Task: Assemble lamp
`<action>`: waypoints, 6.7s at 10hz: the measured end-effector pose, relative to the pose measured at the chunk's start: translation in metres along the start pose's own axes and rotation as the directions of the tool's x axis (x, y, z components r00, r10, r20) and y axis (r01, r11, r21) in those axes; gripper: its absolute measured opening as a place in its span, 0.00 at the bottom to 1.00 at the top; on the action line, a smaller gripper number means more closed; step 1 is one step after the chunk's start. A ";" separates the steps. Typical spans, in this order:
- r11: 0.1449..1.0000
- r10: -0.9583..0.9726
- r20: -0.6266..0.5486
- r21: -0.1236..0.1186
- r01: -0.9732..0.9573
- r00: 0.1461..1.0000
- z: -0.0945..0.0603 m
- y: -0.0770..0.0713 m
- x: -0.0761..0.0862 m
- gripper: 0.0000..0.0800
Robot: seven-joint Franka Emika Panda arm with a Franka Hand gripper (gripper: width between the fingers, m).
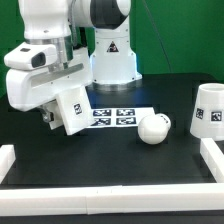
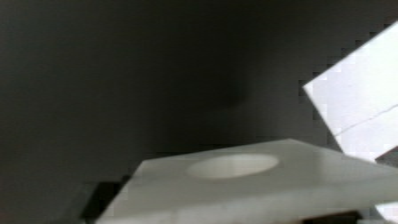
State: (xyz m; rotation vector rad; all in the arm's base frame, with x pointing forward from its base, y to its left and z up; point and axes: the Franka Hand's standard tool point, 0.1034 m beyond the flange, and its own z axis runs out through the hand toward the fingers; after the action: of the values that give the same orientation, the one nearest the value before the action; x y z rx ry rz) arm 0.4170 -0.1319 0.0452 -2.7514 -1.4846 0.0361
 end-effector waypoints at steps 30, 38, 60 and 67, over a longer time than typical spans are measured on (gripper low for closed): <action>-0.035 -0.973 -0.229 0.155 0.987 0.002 0.023 0.038 0.023 0.55; -0.002 -0.974 -0.224 0.163 0.987 0.036 0.024 0.039 0.020 0.87; 0.995 -0.066 0.106 0.082 0.058 0.992 -0.048 0.077 0.049 0.87; 0.575 0.813 0.099 0.020 -0.818 0.574 -0.057 0.080 0.066 0.87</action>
Offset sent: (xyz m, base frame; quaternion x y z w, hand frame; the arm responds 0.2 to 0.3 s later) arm 0.0000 0.0000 0.0000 0.0000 0.0000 -0.1938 0.9810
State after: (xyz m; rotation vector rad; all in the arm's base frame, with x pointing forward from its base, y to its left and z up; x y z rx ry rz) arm 0.5220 -0.1211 0.0990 -3.1143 -0.0514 0.1972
